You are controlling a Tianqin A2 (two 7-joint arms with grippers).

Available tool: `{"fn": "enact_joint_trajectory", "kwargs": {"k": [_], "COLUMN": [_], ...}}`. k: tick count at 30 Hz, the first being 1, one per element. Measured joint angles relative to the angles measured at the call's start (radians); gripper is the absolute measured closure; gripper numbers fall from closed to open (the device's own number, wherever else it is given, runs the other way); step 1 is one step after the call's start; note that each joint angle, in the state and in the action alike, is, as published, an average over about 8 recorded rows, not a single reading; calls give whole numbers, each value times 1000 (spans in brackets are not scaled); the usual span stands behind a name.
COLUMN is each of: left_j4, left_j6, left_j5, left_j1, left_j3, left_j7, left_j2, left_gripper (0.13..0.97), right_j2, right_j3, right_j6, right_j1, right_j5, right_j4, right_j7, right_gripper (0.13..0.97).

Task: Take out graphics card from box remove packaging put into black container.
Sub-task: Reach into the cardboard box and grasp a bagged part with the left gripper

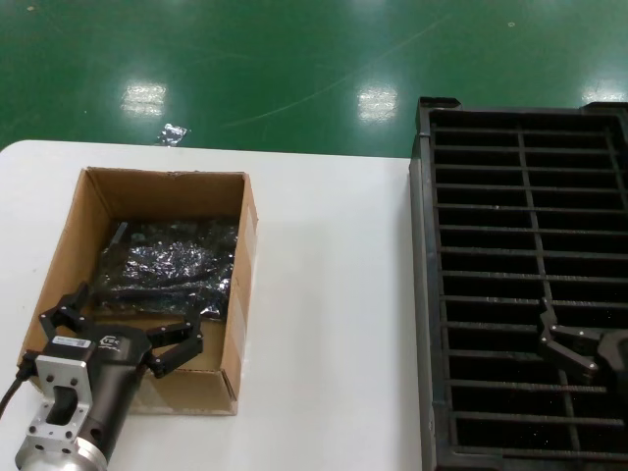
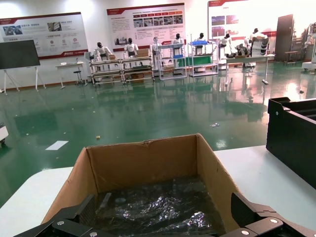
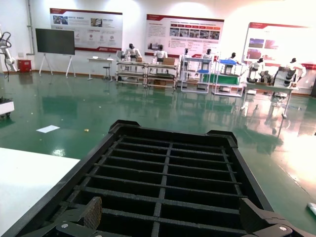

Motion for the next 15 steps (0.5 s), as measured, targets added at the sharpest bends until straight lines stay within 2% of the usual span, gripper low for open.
{"fn": "enact_joint_trajectory", "kwargs": {"k": [11, 13, 15], "left_j4": [0, 0, 1], "left_j6": [1, 4, 2], "left_j5": [3, 11, 17], "left_j1": [-1, -3, -9], "left_j3": [0, 2, 14], "left_j7": [3, 12, 26], "left_j2": [-2, -11, -36], "left_gripper": [132, 132, 132], "right_j2": [0, 0, 0], "right_j3": [0, 0, 0], "right_j6": [0, 0, 0], "right_j1": [0, 0, 0], "right_j5": [0, 0, 0], "right_j4": [0, 0, 0], "right_j7": [0, 0, 0], "right_gripper": [129, 129, 129]}}
